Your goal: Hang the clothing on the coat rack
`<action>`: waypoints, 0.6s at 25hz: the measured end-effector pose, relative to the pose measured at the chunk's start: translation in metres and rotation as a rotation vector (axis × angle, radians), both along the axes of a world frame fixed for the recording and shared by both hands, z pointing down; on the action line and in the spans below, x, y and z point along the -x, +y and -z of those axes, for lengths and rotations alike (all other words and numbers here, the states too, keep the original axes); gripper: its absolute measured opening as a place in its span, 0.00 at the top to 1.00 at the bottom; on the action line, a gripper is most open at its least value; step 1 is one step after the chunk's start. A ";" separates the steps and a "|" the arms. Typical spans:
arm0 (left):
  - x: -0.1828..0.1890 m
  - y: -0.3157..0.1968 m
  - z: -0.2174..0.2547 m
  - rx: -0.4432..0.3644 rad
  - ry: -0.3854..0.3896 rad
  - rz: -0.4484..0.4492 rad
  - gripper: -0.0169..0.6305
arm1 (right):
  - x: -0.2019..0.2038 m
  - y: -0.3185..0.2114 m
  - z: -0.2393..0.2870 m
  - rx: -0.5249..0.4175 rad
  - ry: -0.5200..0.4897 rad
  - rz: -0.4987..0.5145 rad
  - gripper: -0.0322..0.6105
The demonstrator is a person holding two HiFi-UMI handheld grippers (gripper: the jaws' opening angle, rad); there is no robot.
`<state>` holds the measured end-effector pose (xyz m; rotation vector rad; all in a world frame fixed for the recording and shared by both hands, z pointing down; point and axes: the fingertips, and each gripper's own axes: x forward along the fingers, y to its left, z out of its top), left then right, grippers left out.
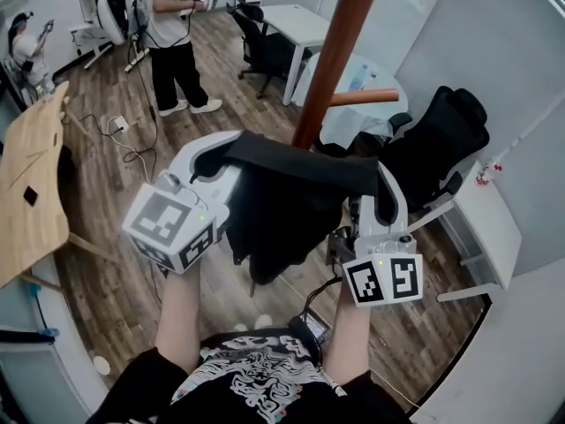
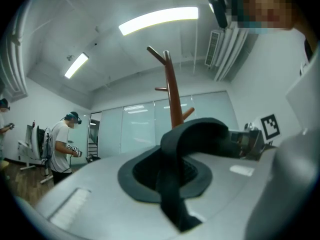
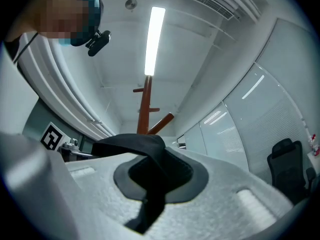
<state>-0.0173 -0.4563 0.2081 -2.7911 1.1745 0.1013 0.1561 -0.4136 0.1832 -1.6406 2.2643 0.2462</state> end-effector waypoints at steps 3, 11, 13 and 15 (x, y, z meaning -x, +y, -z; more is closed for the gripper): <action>-0.011 -0.008 0.001 0.007 -0.025 0.001 0.95 | -0.011 -0.010 -0.002 0.024 -0.011 -0.002 0.92; -0.020 -0.032 -0.004 0.031 -0.017 0.019 0.95 | -0.011 -0.038 -0.010 0.064 -0.001 0.020 0.92; -0.024 -0.041 -0.009 0.044 -0.006 0.028 0.95 | -0.011 -0.046 -0.013 0.069 0.000 0.029 0.92; -0.025 -0.045 -0.015 0.056 -0.001 0.037 0.95 | -0.012 -0.051 -0.019 0.080 -0.008 0.031 0.92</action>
